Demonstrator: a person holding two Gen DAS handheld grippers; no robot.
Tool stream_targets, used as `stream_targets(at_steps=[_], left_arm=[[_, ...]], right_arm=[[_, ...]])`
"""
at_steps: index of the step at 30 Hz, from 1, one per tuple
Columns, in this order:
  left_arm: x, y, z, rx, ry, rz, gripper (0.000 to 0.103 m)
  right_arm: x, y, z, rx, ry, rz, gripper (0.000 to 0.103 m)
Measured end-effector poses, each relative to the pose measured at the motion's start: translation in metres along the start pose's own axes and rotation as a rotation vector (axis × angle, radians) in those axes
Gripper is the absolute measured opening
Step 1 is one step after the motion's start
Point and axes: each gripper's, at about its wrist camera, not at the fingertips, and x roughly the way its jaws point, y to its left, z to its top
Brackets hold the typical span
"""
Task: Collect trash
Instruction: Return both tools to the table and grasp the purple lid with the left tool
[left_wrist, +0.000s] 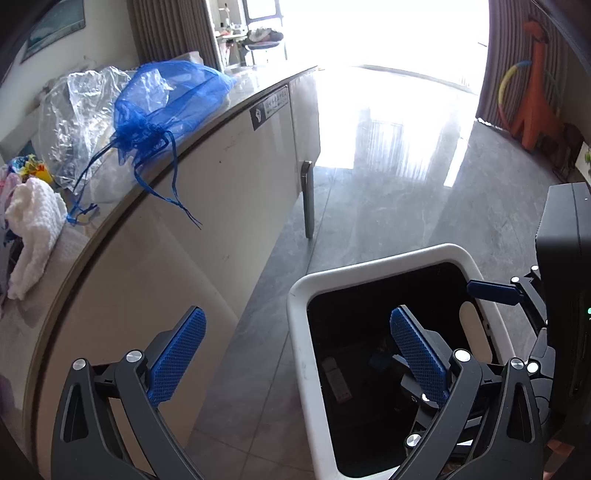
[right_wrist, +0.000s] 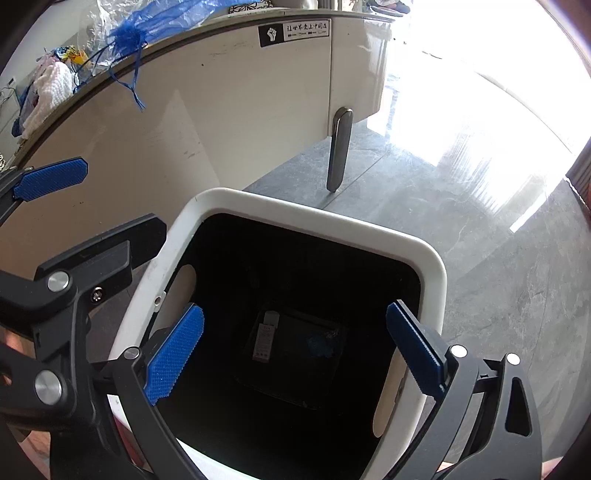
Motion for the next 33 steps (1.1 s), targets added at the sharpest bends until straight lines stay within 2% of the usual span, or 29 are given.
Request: stream_targets(at_steps=[5, 9, 15, 19, 24, 28, 33], left_arm=[[-0.055, 0.021, 0.003, -0.062, -0.084, 0.030, 0.098], [-0.107, 0.047, 0.008, -0.135, -0.165, 0.071, 0.098], [-0.184, 0.085, 0.006, -0.206, -0.301, 0.189, 0.098], [-0.218, 0.114, -0.001, -0.276, -0.357, 0.263, 0.098], [-0.236, 0.147, -0.020, -0.339, -0.383, 0.393, 0.098], [-0.227, 0.175, -0.037, -0.392, -0.347, 0.448, 0.098], [-0.207, 0.195, -0.055, -0.441, -0.292, 0.473, 0.098]], right_arm=[[-0.059, 0.014, 0.015, -0.024, -0.138, 0.034, 0.099], [-0.109, 0.038, 0.036, -0.107, -0.265, 0.028, 0.099], [-0.171, 0.079, 0.060, -0.205, -0.426, 0.069, 0.099], [-0.201, 0.105, 0.068, -0.262, -0.510, 0.102, 0.099], [-0.215, 0.144, 0.076, -0.340, -0.574, 0.134, 0.099], [-0.211, 0.171, 0.081, -0.377, -0.585, 0.158, 0.099], [-0.206, 0.196, 0.081, -0.410, -0.580, 0.171, 0.099]])
